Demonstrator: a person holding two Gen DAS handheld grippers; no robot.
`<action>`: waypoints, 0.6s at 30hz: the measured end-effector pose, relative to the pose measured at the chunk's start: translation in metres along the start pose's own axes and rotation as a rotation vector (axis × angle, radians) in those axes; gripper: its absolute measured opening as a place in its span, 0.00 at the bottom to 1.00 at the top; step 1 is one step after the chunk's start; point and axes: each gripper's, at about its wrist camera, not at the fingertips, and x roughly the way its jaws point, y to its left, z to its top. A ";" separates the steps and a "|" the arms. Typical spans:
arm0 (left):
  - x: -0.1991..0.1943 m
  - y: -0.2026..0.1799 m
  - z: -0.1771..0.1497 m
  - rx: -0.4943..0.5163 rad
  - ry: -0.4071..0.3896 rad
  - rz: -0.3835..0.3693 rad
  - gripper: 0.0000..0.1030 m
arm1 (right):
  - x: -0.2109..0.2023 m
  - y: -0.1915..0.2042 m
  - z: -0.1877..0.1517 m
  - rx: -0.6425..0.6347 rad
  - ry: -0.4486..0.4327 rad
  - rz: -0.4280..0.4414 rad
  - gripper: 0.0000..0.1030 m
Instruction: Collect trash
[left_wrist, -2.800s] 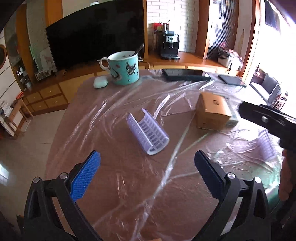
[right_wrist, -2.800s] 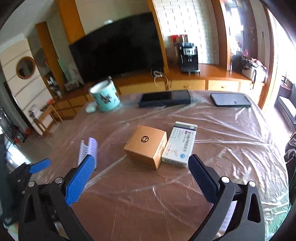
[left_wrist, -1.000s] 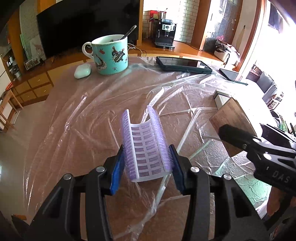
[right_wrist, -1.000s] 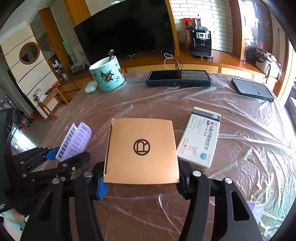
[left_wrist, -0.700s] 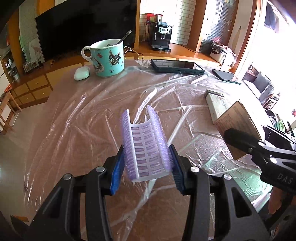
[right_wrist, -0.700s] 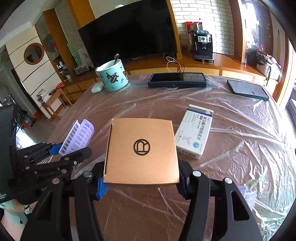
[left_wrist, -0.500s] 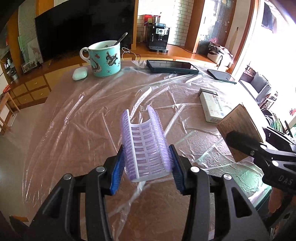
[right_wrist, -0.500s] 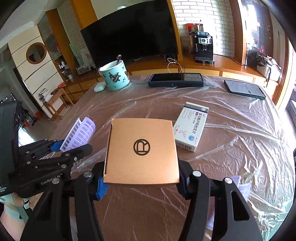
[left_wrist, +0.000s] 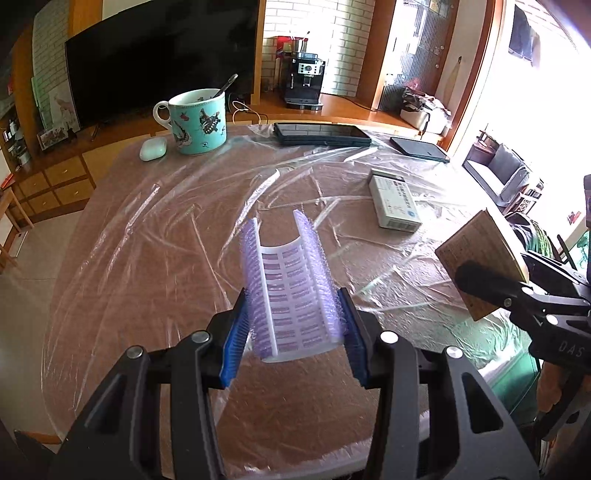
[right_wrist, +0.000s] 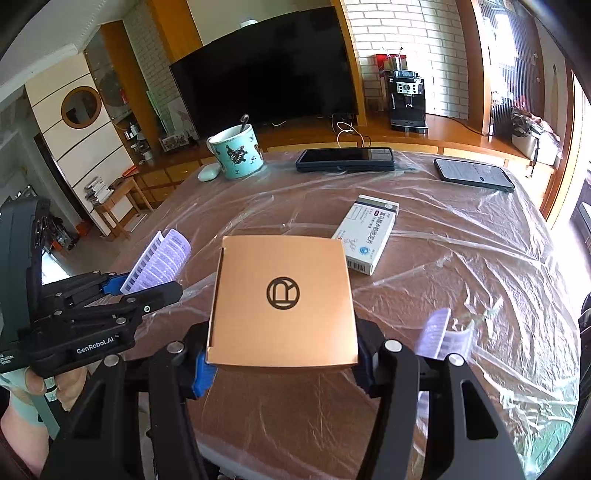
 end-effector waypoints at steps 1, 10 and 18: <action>-0.002 -0.001 -0.002 0.003 -0.002 -0.002 0.46 | -0.003 0.000 -0.002 -0.002 -0.001 0.001 0.55; -0.023 -0.011 -0.017 0.030 -0.022 -0.020 0.46 | -0.027 0.003 -0.018 -0.035 -0.016 0.012 0.55; -0.037 -0.021 -0.033 0.073 -0.026 -0.042 0.46 | -0.045 0.004 -0.033 -0.048 -0.011 0.042 0.55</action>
